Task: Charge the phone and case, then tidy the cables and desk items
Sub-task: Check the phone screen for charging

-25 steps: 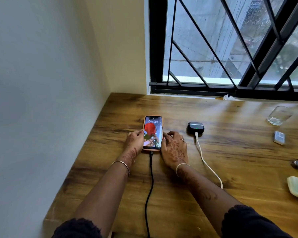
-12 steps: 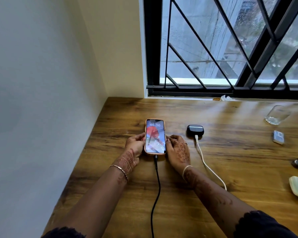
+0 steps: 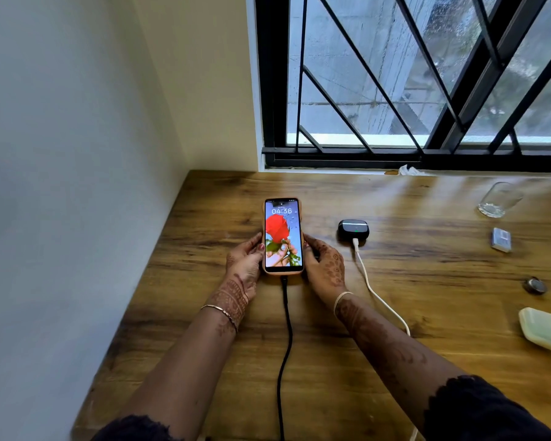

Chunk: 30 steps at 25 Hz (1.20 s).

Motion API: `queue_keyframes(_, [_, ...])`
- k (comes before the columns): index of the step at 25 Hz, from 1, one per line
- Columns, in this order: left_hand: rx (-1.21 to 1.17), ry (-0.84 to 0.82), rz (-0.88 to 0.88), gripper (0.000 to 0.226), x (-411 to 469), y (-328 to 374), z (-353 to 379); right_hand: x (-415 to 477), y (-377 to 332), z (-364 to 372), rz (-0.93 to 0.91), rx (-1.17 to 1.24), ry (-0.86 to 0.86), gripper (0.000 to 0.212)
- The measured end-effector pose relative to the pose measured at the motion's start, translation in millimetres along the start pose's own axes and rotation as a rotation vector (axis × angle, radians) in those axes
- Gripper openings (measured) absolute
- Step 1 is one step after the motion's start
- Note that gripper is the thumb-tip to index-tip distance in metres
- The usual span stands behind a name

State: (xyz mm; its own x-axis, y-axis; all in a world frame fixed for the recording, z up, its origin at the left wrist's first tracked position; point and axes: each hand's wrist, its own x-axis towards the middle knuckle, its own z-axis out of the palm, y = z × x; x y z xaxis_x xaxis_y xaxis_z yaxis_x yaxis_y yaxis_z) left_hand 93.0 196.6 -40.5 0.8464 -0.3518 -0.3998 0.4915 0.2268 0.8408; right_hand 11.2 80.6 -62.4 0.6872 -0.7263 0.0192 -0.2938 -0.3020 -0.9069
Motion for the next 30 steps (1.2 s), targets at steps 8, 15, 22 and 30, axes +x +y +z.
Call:
queue_keyframes(8, [-0.036, -0.067, 0.022, 0.042, -7, 2, 2, -3, 1, 10, 0.045, 0.093, 0.072, 0.033])
queue_keyframes(15, [-0.032, -0.091, 0.043, 0.042, -10, 2, 0, -5, 5, 9, -0.066, 0.011, 0.079, 0.034])
queue_keyframes(22, [-0.098, -0.123, 0.004, 0.043, -11, 5, -2, -7, 5, 8, -0.107, 0.034, 0.105, 0.032])
queue_keyframes(30, [-0.114, -0.128, 0.013, 0.042, -12, 4, -2, -9, 4, 7, -0.108, 0.071, 0.107, 0.032])
